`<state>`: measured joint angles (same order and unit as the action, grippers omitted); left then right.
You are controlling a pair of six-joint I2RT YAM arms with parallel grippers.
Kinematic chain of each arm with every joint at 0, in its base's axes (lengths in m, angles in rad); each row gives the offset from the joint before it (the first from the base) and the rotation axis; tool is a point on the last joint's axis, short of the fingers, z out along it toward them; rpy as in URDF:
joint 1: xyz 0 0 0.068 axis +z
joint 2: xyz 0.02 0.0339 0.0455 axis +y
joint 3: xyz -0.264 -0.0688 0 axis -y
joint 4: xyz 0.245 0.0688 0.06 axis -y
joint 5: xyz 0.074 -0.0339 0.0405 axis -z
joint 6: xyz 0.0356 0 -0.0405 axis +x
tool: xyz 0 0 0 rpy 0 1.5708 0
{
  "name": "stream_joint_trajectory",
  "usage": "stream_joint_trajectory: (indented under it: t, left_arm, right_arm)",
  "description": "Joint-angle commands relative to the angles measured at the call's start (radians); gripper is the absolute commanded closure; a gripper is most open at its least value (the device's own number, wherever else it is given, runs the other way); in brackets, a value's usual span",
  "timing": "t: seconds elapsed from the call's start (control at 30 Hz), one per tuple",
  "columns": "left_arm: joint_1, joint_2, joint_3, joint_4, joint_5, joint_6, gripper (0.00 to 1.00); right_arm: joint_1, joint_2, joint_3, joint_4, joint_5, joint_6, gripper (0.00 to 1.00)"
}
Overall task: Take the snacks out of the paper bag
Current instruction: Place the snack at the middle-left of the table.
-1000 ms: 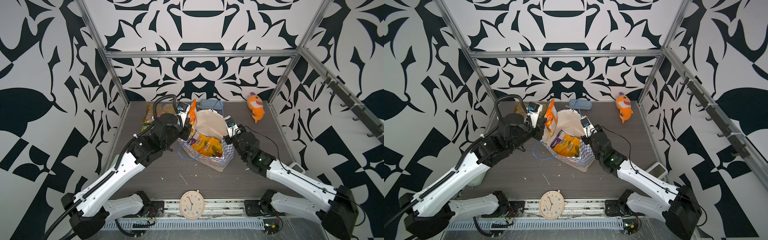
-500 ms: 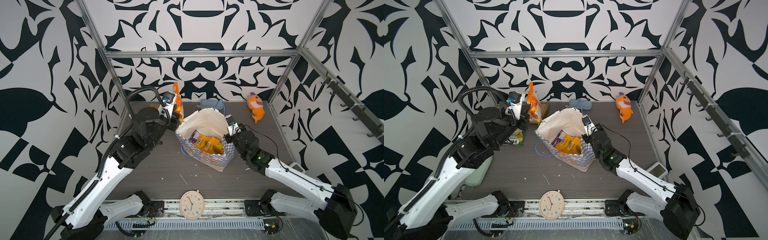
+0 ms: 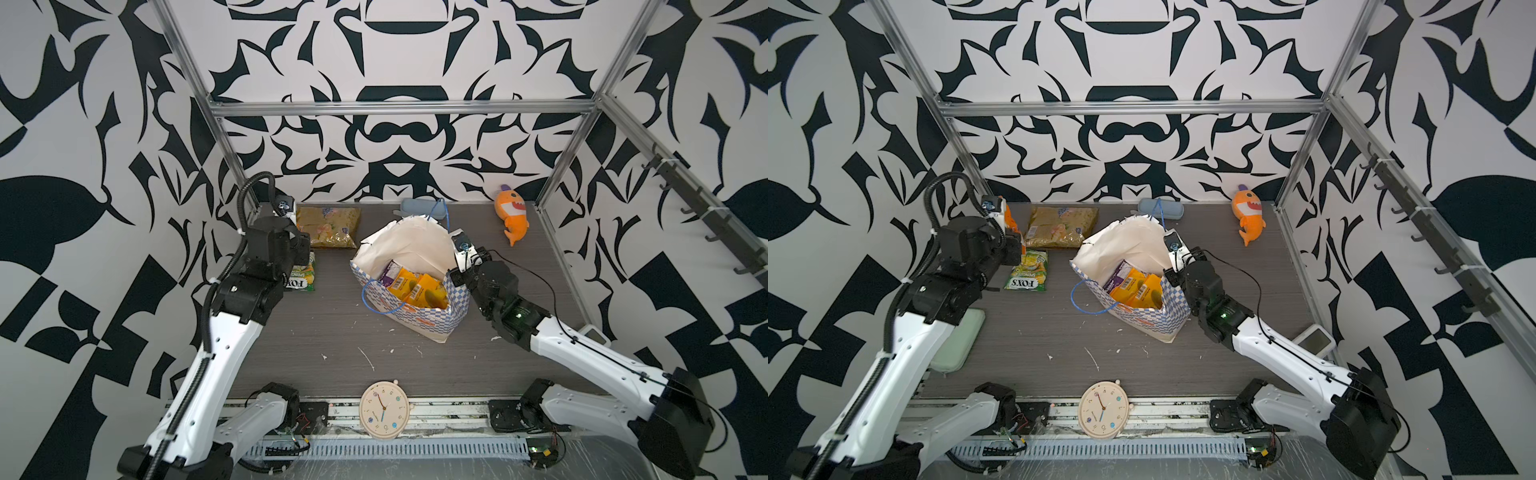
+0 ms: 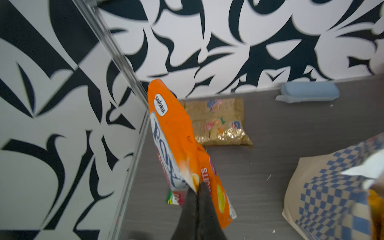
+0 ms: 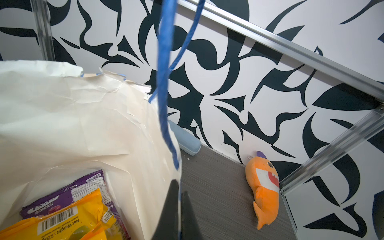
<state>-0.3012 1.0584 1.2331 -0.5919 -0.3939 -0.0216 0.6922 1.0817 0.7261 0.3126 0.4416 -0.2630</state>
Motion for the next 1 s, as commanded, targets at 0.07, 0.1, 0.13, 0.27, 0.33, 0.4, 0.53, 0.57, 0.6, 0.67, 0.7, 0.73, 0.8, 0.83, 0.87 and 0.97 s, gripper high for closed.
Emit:
stream_joint_trajectory:
  t: [0.07, 0.1, 0.13, 0.27, 0.33, 0.4, 0.53, 0.57, 0.6, 0.67, 0.7, 0.73, 0.8, 0.83, 0.87, 0.97]
  left_arm:
    - [0.006, 0.093, 0.012, -0.032, 0.057, -0.202, 1.0]
    - [0.005, 0.109, 0.004, -0.032, 0.072, -0.218, 1.0]
    - [0.005, 0.125, -0.003, -0.033, 0.088, -0.226, 1.0]
    - [0.002, 0.179, -0.018, -0.046, 0.116, -0.243, 1.0]
    - [-0.004, 0.203, -0.021, -0.045, 0.11, -0.218, 1.0]
    - [-0.003, 0.246, -0.012, -0.056, 0.125, -0.18, 1.0]
    - [-0.003, 0.32, 0.056, -0.147, 0.09, -0.215, 1.0]
    - [-0.004, 0.339, 0.076, -0.165, 0.09, -0.243, 1.0]
    - [-0.007, 0.351, 0.088, -0.176, 0.092, -0.278, 1.0]
    - [-0.034, 0.372, 0.09, -0.185, 0.069, -0.308, 1.0]
    - [-0.046, 0.387, 0.095, -0.205, 0.037, -0.336, 1.0]
    - [-0.048, 0.404, 0.107, -0.239, 0.02, -0.366, 1.0]
    - [-0.047, 0.451, 0.141, -0.314, 0.001, -0.423, 1.0]
    - [-0.048, 0.469, 0.155, -0.337, -0.005, -0.443, 1.0]
    - [-0.05, 0.489, 0.167, -0.354, -0.012, -0.456, 1.0]
    - [-0.05, 0.543, 0.205, -0.385, -0.018, -0.477, 1.0]
  right_arm:
    - [-0.006, -0.039, 0.027, 0.049, 0.008, 0.018, 1.0]
    - [-0.006, -0.045, 0.024, 0.05, 0.008, 0.019, 1.0]
    - [-0.006, -0.05, 0.02, 0.05, 0.011, 0.021, 1.0]
    - [-0.006, -0.057, 0.013, 0.044, 0.015, 0.028, 1.0]
    - [-0.006, -0.054, 0.013, 0.036, 0.015, 0.031, 1.0]
    - [-0.006, -0.054, 0.014, 0.036, 0.016, 0.031, 1.0]
    - [-0.006, -0.057, 0.019, 0.037, 0.015, 0.03, 1.0]
    - [-0.006, -0.059, 0.019, 0.039, 0.014, 0.028, 1.0]
    - [-0.006, -0.06, 0.018, 0.043, 0.013, 0.027, 1.0]
    - [-0.006, -0.06, 0.019, 0.045, 0.013, 0.027, 1.0]
    - [-0.005, -0.06, 0.019, 0.043, 0.013, 0.027, 1.0]
    - [-0.006, -0.06, 0.018, 0.046, 0.013, 0.028, 1.0]
    - [-0.006, -0.059, 0.013, 0.051, 0.013, 0.031, 1.0]
    - [-0.006, -0.059, 0.012, 0.051, 0.011, 0.03, 1.0]
    - [-0.006, -0.056, 0.012, 0.049, 0.009, 0.031, 1.0]
    - [-0.007, -0.055, 0.013, 0.049, 0.008, 0.031, 1.0]
